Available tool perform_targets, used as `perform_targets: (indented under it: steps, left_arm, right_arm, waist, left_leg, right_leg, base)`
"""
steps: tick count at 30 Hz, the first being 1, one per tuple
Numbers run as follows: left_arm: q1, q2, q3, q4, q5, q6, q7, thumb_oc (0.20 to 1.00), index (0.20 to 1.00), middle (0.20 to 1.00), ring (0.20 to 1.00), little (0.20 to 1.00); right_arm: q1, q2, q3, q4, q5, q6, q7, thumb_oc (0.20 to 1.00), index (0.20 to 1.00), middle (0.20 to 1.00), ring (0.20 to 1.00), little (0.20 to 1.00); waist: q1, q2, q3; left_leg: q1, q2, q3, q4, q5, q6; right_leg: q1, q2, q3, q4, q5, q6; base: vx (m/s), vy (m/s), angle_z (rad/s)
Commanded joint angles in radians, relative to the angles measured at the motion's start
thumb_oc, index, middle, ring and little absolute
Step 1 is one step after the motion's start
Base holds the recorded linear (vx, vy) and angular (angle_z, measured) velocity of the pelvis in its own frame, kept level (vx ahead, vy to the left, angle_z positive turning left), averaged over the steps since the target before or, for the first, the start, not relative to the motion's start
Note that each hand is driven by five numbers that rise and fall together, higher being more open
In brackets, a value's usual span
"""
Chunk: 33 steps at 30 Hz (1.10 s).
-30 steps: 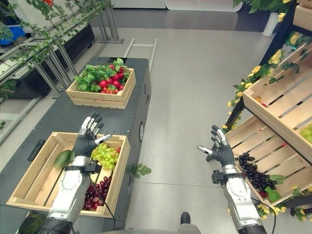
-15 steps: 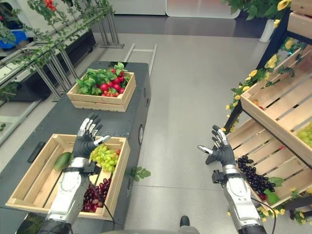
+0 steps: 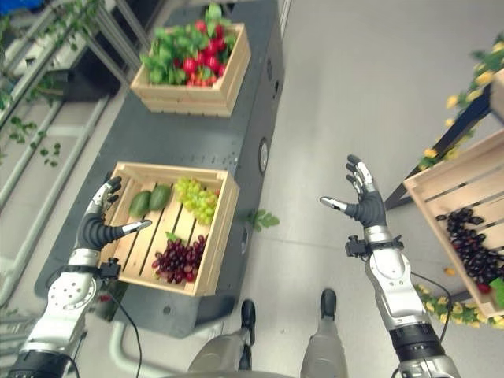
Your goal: Pick up the fruits from the basket on one side to the basket on the other side
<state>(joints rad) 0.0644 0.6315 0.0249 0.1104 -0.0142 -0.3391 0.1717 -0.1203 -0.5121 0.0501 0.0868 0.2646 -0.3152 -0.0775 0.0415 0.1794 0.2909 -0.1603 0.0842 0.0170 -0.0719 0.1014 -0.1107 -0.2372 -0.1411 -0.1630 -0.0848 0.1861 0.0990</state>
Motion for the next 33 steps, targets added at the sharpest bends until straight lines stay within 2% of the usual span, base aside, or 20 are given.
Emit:
perform_targets:
  steps: [1, 6, 9, 12, 16, 20, 25, 33]
  left_arm:
    - [-0.095, 0.121, 0.072, 0.038, 0.072, -0.027, 0.058, 1.0, 1.0, 1.0, 1.0, 1.0]
    - [-0.169, 0.171, 0.053, 0.105, 0.086, -0.024, 0.068, 1.0, 1.0, 1.0, 1.0, 1.0]
    - [-0.199, 0.2, 0.047, 0.121, 0.092, -0.026, 0.077, 1.0, 1.0, 1.0, 1.0, 1.0]
    - [-0.251, 0.283, 0.032, 0.163, 0.105, -0.022, 0.081, 1.0, 1.0, 1.0, 1.0, 1.0]
    - [-0.338, 0.38, -0.051, 0.245, 0.172, -0.008, 0.057, 1.0, 1.0, 1.0, 1.0, 1.0]
    - [-0.407, 0.429, -0.133, 0.346, 0.201, 0.005, 0.034, 1.0, 1.0, 1.0, 1.0, 1.0]
    - [-0.472, 0.435, -0.192, 0.449, 0.213, 0.026, 0.039, 1.0, 1.0, 1.0, 1.0, 1.0]
    - [-0.557, 0.435, -0.292, 0.543, 0.27, 0.043, 0.038, 1.0, 1.0, 1.0, 1.0, 1.0]
  right_arm:
    - [-0.09, 0.005, -0.008, -0.092, -0.004, -0.09, -0.016, 1.0, 1.0, 1.0, 1.0, 1.0]
    - [-0.083, -0.01, -0.009, -0.117, -0.018, -0.098, -0.015, 1.0, 1.0, 1.0, 1.0, 1.0]
    - [-0.097, -0.015, -0.007, -0.125, -0.028, -0.107, -0.023, 1.0, 1.0, 1.0, 1.0, 1.0]
    - [-0.093, -0.01, -0.001, -0.143, -0.02, -0.124, -0.036, 1.0, 1.0, 1.0, 1.0, 1.0]
    - [-0.086, -0.011, -0.004, -0.146, -0.026, -0.131, -0.044, 1.0, 1.0, 1.0, 1.0, 1.0]
    - [-0.089, -0.011, 0.001, -0.144, -0.028, -0.138, -0.054, 1.0, 1.0, 1.0, 1.0, 1.0]
    - [-0.104, -0.003, 0.005, -0.143, -0.019, -0.153, -0.082, 1.0, 1.0, 1.0, 1.0, 1.0]
    - [-0.099, 0.004, 0.008, -0.143, -0.029, -0.157, -0.106, 1.0, 1.0, 1.0, 1.0, 1.0]
  waist:
    - [0.018, -0.05, 0.079]
    - [0.007, -0.033, 0.131]
    - [0.003, -0.034, 0.149]
    - [-0.015, -0.044, 0.194]
    - [-0.036, -0.058, 0.229]
    - [-0.05, -0.064, 0.229]
    - [-0.06, -0.083, 0.229]
    - [-0.075, -0.106, 0.229]
  left_leg:
    - [-0.052, -0.031, -0.011, 0.057, -0.015, 0.014]
    - [-0.129, -0.026, -0.015, 0.098, -0.006, -0.005]
    - [-0.164, -0.026, -0.012, 0.128, -0.012, -0.004]
    - [-0.212, -0.017, 0.008, 0.168, -0.022, -0.006]
    - [-0.261, -0.014, 0.019, 0.193, -0.027, -0.005]
    - [-0.319, -0.014, 0.03, 0.205, -0.029, -0.002]
    - [-0.401, -0.011, 0.043, 0.24, -0.04, 0.009]
    - [-0.449, -0.009, 0.056, 0.259, -0.057, 0.017]
  right_leg:
    - [-0.026, -0.008, 0.007, 0.226, -0.175, 0.054]
    - [-0.078, -0.025, -0.016, 0.253, -0.178, 0.057]
    - [-0.11, -0.025, -0.016, 0.268, -0.177, 0.057]
    - [-0.166, -0.028, 0.008, 0.288, -0.17, 0.06]
    - [-0.22, -0.029, 0.024, 0.308, -0.168, 0.064]
    - [-0.29, -0.029, 0.034, 0.32, -0.162, 0.068]
    - [-0.378, -0.022, 0.054, 0.333, -0.154, 0.073]
    - [-0.43, -0.015, 0.07, 0.332, -0.153, 0.079]
  base:
    - [-0.08, -0.047, 0.15]
    - [-0.07, -0.041, 0.16]
    - [-0.06, 0.006, 0.17]
    - [-0.05, 0.019, 0.02]
    - [-0.04, 0.013, -0.04]
    - [-0.03, 0.035, -0.06]
    - [-0.03, 0.026, -0.11]
    - [0.0, 0.009, -0.07]
